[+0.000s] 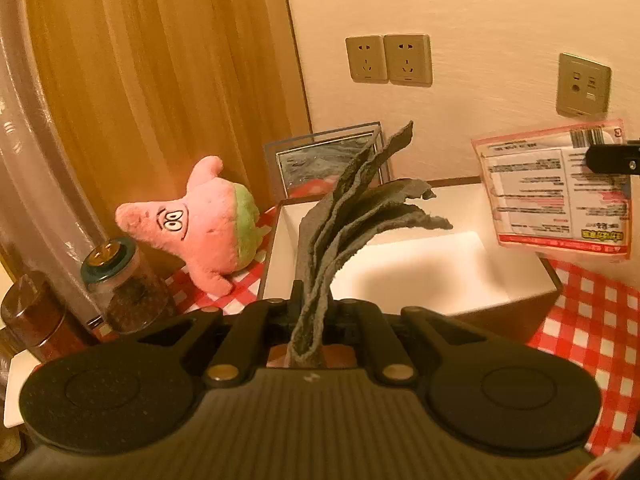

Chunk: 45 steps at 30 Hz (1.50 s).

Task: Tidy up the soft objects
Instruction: 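Carry the grey cloth and orange packet over the brown box and release both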

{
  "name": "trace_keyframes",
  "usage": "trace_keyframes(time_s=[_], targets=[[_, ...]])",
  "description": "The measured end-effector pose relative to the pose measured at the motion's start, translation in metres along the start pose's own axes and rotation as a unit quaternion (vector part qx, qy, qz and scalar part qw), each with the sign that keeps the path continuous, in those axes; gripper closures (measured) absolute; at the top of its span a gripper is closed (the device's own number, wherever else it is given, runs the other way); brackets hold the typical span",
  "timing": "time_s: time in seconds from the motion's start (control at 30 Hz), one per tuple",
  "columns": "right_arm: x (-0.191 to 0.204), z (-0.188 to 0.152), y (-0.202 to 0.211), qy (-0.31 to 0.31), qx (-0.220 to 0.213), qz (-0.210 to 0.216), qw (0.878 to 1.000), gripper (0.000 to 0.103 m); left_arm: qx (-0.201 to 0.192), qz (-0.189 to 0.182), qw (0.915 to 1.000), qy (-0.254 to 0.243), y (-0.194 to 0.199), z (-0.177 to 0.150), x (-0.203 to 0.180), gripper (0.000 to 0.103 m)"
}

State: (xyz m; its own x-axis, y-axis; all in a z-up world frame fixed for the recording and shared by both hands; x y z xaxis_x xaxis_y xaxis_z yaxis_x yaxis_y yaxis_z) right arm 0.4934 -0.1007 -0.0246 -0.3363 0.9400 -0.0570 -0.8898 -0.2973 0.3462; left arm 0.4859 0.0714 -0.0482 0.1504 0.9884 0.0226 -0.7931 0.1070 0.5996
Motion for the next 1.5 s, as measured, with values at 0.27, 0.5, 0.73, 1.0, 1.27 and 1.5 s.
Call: trace_keyframes(time_s=[0.27,0.5,0.73,1.0,1.27,1.5], targets=[[-0.006,0.005,-0.048,0.004,0.005,-0.009,1.0,0.102,0.016,-0.005,0.9999,-0.005,-0.046,0.019,-0.004,0.097],[-0.011,-0.002,-0.087,0.002,0.019,-0.013,1.0,0.102,0.036,-0.012,0.9993,-0.008,-0.089,0.025,-0.009,0.096],[-0.016,-0.009,-0.118,0.001,0.032,-0.014,0.999,0.102,0.049,-0.019,0.9986,-0.01,-0.122,0.03,-0.01,0.096],[-0.028,-0.013,-0.148,-0.005,0.041,-0.023,0.999,0.101,0.06,-0.027,0.9978,0.006,-0.157,0.035,-0.01,0.096],[-0.033,-0.017,-0.167,-0.005,0.04,-0.028,0.999,0.101,0.061,-0.029,0.9976,-0.014,-0.167,0.037,-0.012,0.067],[-0.019,-0.025,-0.181,0.013,0.043,-0.026,0.999,0.101,0.084,-0.02,0.9962,0.009,-0.163,0.022,0.004,0.067]])
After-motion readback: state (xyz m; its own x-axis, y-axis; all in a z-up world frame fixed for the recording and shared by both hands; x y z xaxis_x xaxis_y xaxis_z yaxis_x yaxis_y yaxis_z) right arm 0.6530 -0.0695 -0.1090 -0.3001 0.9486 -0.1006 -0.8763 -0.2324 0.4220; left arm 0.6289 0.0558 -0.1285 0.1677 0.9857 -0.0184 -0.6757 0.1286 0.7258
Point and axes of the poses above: each gripper's, at about its wrist camera, not at the fingertips, and y roughly against the way its jaws point, x to its left, z to its top, the point moved 10 cm from there along -y, roughly the way its jaws point, and after that the axes turned 15 degrees about -z, right-handed, at the moved point
